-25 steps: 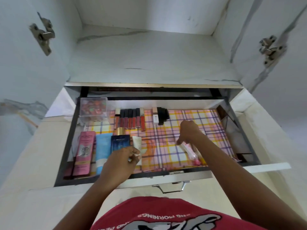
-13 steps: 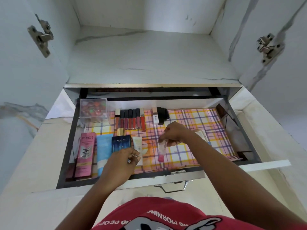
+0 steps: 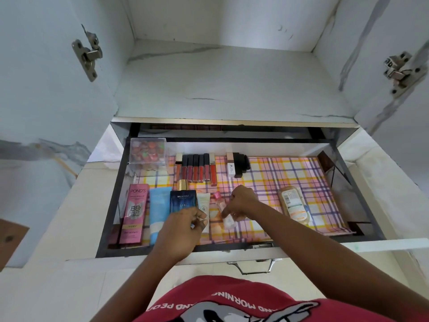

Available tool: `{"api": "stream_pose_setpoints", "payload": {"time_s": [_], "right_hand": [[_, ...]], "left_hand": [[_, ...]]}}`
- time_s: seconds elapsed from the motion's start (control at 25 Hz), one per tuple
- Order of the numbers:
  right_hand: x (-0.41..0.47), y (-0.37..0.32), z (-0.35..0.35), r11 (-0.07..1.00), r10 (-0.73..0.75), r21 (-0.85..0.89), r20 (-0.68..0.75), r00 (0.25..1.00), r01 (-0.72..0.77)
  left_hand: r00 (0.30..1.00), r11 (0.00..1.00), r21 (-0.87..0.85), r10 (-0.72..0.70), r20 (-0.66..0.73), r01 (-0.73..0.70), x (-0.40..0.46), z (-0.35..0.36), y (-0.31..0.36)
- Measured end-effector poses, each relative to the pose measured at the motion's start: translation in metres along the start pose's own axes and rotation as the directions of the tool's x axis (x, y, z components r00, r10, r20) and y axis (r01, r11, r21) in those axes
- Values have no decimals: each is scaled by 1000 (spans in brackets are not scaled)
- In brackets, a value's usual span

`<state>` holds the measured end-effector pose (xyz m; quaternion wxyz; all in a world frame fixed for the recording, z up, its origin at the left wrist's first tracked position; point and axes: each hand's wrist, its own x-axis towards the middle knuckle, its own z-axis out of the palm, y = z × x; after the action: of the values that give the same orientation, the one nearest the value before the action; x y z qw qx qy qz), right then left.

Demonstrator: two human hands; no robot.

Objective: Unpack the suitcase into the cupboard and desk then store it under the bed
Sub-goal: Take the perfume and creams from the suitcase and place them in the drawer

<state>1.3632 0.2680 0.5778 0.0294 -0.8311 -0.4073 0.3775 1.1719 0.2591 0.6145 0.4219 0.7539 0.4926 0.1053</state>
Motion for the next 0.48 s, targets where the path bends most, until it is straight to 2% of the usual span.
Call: {"api": "stream_pose_setpoints", "payload": {"time_s": [0.16, 0.32, 0.48], "right_hand": [[2, -10, 7, 999, 10, 52, -4, 1000, -9], [3, -2, 1, 940, 59, 330, 109, 992, -92], [4, 7, -6, 934, 54, 342, 143, 988, -101]], "left_hand": [[1000, 1000, 14, 3, -1, -3, 0, 0, 0], [1000, 1000, 21, 2, 6, -2, 0, 0, -1], [1000, 999, 32, 9, 6, -9, 1, 0, -1]]}}
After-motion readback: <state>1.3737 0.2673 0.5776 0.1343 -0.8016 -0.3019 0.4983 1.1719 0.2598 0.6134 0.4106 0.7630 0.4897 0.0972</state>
